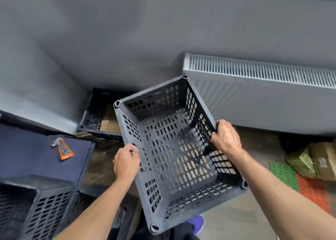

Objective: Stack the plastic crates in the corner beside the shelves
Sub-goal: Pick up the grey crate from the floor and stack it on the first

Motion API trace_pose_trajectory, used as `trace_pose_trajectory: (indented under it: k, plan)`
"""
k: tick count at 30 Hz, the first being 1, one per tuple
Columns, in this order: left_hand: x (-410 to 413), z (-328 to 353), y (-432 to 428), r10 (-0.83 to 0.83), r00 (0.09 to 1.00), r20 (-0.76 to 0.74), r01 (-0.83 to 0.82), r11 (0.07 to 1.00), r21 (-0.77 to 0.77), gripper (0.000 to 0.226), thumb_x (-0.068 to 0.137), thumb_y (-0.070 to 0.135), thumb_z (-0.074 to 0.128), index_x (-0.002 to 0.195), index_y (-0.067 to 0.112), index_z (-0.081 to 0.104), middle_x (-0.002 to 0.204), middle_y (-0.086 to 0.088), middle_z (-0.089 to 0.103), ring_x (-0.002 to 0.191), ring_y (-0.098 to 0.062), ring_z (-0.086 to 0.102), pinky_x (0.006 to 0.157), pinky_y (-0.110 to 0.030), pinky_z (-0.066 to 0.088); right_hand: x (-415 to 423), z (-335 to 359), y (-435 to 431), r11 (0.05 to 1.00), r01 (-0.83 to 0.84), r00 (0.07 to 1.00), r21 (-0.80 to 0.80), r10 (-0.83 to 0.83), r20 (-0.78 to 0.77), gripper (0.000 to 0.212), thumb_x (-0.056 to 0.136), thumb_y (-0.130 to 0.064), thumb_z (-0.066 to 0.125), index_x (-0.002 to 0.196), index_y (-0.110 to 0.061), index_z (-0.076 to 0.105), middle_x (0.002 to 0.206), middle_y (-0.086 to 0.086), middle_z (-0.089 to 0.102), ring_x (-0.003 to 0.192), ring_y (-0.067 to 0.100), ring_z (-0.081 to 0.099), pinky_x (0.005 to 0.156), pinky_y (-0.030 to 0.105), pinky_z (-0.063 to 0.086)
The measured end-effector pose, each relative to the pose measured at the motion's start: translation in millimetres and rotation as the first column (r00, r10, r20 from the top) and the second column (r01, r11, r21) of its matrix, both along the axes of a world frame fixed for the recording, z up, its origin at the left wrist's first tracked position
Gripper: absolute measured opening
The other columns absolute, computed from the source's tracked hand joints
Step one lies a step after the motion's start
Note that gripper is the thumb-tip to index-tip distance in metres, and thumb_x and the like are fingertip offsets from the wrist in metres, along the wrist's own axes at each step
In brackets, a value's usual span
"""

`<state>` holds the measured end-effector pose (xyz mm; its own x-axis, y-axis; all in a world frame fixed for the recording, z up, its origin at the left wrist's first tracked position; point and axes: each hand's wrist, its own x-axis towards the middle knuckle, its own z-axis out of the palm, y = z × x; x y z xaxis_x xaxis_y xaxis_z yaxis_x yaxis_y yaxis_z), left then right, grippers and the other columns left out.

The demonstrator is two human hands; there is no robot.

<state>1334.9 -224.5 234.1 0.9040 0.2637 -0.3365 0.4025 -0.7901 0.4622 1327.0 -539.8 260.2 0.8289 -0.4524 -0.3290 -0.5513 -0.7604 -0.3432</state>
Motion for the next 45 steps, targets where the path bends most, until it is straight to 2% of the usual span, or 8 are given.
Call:
trace_pose_trajectory:
  k: [7,12,16,21,26,31,40,45]
  plan:
    - [39,17,70,0.161,0.986,-0.028,-0.163,0.985,-0.055,0.018,0.090,0.017,0.052,0.080,0.030,0.059,0.078,-0.002,0.065,0.073,-0.028,0.062,0.055,-0.028,0.038,96,20,69,0.978,-0.203,0.979,-0.046,0.201,-0.031,0.013,0.078,-0.011,0.058,0.090,-0.011,0.052,0.089,0.009,0.062,0.073,0.025,0.059,0.067,0.039,0.052]
    - [63,25,110,0.250,0.968,-0.023,-0.251,0.966,-0.069,0.021,0.091,0.012,0.052,0.080,0.028,0.060,0.068,-0.001,0.062,0.060,-0.026,0.057,0.046,-0.024,0.031,148,21,110,0.943,-0.331,0.943,-0.036,0.329,-0.050,0.030,0.076,-0.013,0.058,0.105,-0.010,0.054,0.097,0.010,0.061,0.081,0.026,0.059,0.075,0.041,0.054]
    - [81,25,128,0.334,0.941,-0.060,-0.337,0.940,-0.060,0.021,0.091,0.012,0.049,0.081,0.026,0.061,0.082,0.003,0.065,0.074,-0.028,0.059,0.054,-0.028,0.041,186,18,134,0.927,-0.375,0.926,-0.017,0.374,-0.048,0.035,0.076,-0.019,0.055,0.110,-0.013,0.052,0.100,0.008,0.057,0.085,0.027,0.058,0.078,0.045,0.054]
    - [102,19,136,0.427,0.901,-0.082,-0.431,0.901,-0.051,0.022,0.089,0.010,0.046,0.083,0.024,0.062,0.088,0.005,0.065,0.078,-0.026,0.057,0.057,-0.028,0.040,244,-3,148,0.880,-0.475,0.877,0.006,0.474,-0.073,0.025,0.069,-0.029,0.048,0.090,-0.018,0.057,0.083,0.006,0.063,0.069,0.028,0.059,0.060,0.033,0.047]
    - [130,9,125,0.540,0.835,-0.105,-0.544,0.839,-0.021,0.023,0.091,0.010,0.047,0.085,0.025,0.063,0.087,0.006,0.061,0.079,-0.022,0.053,0.062,-0.027,0.038,302,-15,160,0.837,-0.542,0.833,0.068,0.547,-0.090,0.035,0.065,-0.021,0.047,0.098,-0.016,0.060,0.088,0.008,0.065,0.076,0.030,0.060,0.064,0.032,0.044]
    - [149,2,111,0.639,0.761,-0.114,-0.639,0.768,0.037,0.021,0.090,0.010,0.049,0.087,0.026,0.063,0.088,0.007,0.065,0.079,-0.022,0.057,0.064,-0.026,0.041,353,-19,168,0.774,-0.619,0.762,0.135,0.633,-0.134,0.035,0.082,-0.011,0.058,0.116,-0.006,0.053,0.107,0.012,0.058,0.100,0.033,0.056,0.083,0.038,0.045]
    - [167,-15,107,0.746,0.655,-0.121,-0.751,0.661,0.007,0.025,0.089,0.009,0.051,0.085,0.030,0.063,0.091,0.013,0.063,0.086,-0.022,0.060,0.067,-0.026,0.040,414,-42,211,0.670,-0.734,0.645,0.115,0.740,-0.193,0.035,0.083,-0.012,0.056,0.118,-0.013,0.054,0.107,0.012,0.061,0.094,0.035,0.059,0.087,0.041,0.051]
    - [177,-30,121,0.756,0.643,-0.123,-0.765,0.643,-0.042,0.025,0.089,0.005,0.052,0.092,0.025,0.066,0.092,0.012,0.064,0.075,-0.017,0.055,0.060,-0.024,0.036,435,-58,239,0.670,-0.734,0.635,0.107,0.734,-0.242,0.031,0.083,-0.017,0.054,0.114,-0.019,0.053,0.105,0.008,0.061,0.092,0.034,0.061,0.087,0.041,0.053]
